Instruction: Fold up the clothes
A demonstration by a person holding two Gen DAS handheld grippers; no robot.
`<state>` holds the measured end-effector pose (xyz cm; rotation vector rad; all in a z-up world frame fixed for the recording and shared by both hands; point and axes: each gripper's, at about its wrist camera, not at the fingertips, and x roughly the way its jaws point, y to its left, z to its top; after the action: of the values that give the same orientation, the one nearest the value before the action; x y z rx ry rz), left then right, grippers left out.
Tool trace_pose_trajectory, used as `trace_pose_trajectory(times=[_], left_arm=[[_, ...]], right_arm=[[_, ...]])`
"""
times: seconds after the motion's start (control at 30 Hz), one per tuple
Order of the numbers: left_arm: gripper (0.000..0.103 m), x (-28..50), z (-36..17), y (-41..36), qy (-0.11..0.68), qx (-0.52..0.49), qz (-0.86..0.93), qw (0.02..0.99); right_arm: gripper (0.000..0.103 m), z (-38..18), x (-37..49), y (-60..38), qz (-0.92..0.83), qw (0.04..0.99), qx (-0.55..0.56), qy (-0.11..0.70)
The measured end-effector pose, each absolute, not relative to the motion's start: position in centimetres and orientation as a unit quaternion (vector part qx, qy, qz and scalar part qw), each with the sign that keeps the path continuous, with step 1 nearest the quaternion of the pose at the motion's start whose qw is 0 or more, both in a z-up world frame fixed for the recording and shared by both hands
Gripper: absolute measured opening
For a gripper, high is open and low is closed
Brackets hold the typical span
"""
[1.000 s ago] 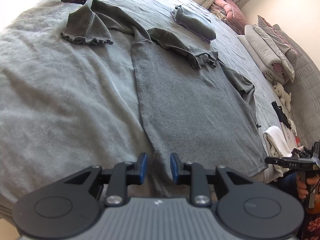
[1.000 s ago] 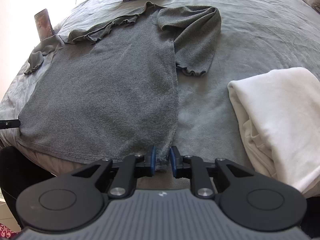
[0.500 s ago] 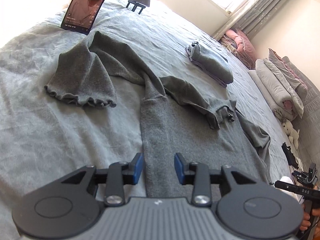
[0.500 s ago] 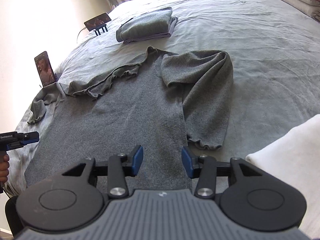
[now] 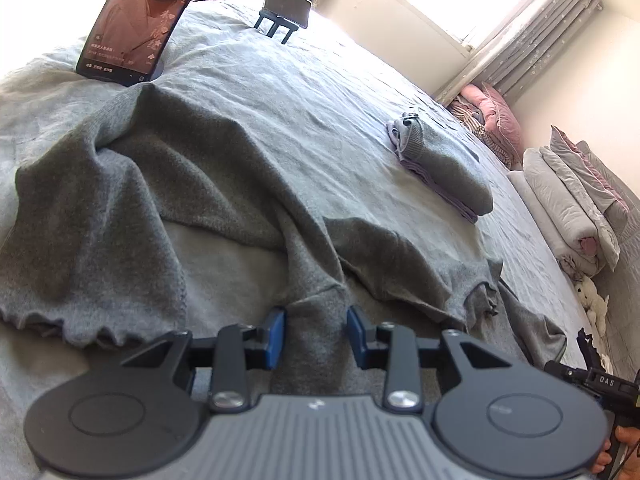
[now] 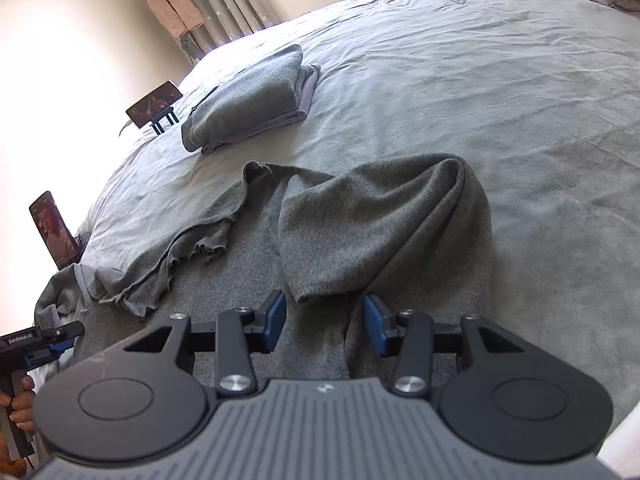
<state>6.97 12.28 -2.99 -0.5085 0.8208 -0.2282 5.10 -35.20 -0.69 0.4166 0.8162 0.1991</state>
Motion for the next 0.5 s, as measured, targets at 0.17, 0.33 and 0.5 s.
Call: trace_pose_trajectory(times=[0.17, 0.33, 0.5], left_arm=[[0.019, 8.9, -3.6, 12.8, 0.371, -0.277, -0.094, 0.881], [0.005, 9.2, -3.9, 12.9, 0.352, -0.287, -0.074, 0.888], [0.006, 8.8, -3.2, 11.8, 0.328, -0.228, -0.05, 0.915]], right_arm=[[0.042, -1.4, 7.3, -36.0, 0.066, 0.903, 0.218, 0.364], [0.005, -0.8, 7.8, -36.4, -0.005, 0.932, 0.165, 0.322], [0.004, 0.2, 8.0, -37.9, -0.048, 0.944, 0.137, 0.298]])
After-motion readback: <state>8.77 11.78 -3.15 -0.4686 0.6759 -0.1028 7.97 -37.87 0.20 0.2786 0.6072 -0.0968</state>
